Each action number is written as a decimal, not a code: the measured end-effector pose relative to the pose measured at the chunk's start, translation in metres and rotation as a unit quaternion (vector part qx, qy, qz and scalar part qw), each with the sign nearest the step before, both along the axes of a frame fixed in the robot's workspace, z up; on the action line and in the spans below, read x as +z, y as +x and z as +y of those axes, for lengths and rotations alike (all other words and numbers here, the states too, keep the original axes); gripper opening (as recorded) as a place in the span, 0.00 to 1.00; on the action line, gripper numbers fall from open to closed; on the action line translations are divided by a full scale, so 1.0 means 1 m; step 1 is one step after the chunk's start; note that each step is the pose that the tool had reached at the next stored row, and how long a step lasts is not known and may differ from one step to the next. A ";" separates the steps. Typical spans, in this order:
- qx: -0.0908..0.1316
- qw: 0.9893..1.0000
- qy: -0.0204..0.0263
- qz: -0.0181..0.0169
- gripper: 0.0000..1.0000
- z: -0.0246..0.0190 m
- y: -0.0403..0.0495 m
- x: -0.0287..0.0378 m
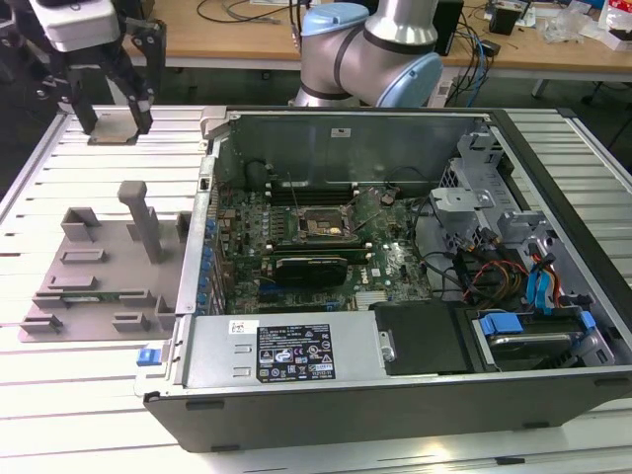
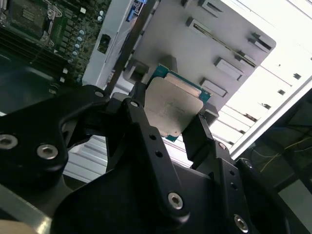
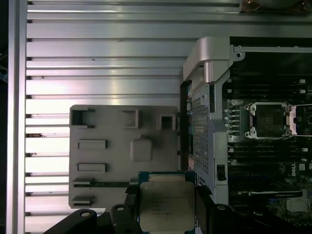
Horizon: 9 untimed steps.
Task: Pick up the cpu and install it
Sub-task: 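Pick up the cpu and move it towards the insertion slot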
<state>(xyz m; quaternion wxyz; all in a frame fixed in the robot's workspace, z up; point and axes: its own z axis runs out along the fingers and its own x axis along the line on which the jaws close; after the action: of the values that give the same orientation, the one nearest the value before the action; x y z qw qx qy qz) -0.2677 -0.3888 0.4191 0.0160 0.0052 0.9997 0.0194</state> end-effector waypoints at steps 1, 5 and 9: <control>0.000 1.000 0.000 0.000 0.55 0.0000 0.0025 0.0000; 0.000 1.000 0.000 0.000 0.55 0.0000 0.0226 0.0000; 0.000 1.000 0.000 0.000 0.55 0.0000 0.0396 -0.0001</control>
<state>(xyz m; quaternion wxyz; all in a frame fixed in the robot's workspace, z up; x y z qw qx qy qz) -0.2281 -0.3889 0.4190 0.0161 0.0051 0.9997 0.0194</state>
